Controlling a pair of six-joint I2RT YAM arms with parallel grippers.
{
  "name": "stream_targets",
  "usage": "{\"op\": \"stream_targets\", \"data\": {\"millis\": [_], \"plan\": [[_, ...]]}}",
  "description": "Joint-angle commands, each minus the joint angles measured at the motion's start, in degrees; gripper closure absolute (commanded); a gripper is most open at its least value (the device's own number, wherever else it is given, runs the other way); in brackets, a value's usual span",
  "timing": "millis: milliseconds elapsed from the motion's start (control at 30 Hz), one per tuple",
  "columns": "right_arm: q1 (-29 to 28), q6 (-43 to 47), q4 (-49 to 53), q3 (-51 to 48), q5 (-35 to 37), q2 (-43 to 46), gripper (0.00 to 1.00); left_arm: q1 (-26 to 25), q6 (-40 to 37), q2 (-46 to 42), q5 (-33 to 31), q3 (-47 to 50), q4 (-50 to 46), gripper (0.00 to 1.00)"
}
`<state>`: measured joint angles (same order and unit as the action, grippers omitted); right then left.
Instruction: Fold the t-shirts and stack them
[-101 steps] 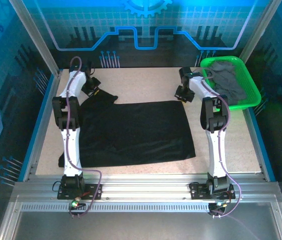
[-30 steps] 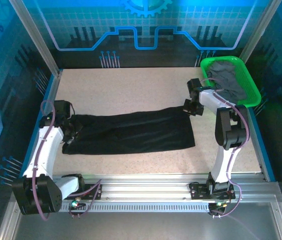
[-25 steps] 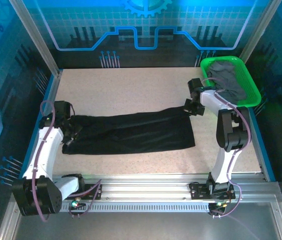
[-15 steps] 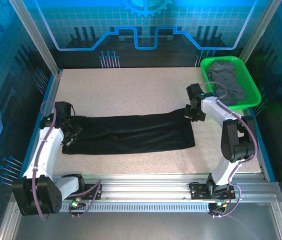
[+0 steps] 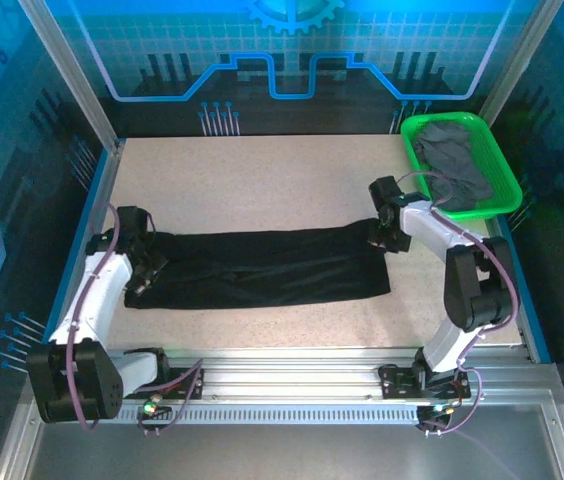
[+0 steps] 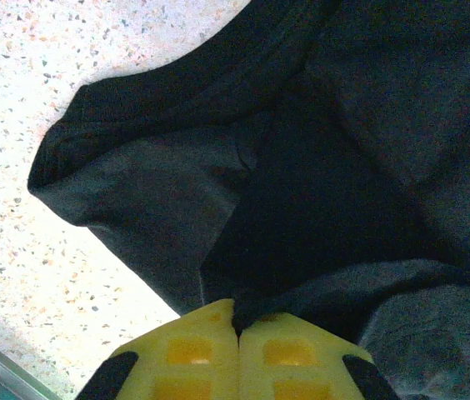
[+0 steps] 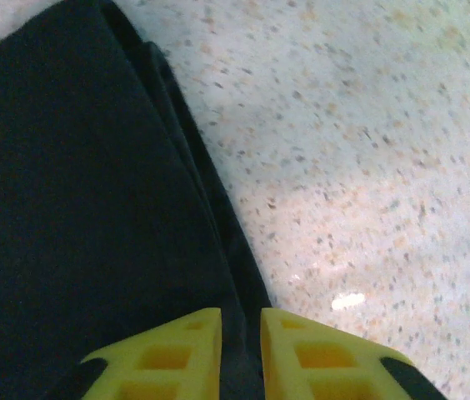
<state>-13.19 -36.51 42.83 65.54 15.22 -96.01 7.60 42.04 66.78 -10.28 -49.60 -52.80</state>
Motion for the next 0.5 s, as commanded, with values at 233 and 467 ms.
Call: {"op": "stream_targets", "data": {"millis": [233, 467], "plan": [[0.36, -2.80, 1.88, 0.00, -0.87, 3.69, 0.61, -0.48, -0.82, 3.57, 1.01, -1.77, 2.09, 0.63], [0.55, -3.58, -0.38, 6.03, -7.94, -4.27, 0.74, 2.05, -2.48, 10.13, 3.53, -10.13, 6.60, 0.43]]}}
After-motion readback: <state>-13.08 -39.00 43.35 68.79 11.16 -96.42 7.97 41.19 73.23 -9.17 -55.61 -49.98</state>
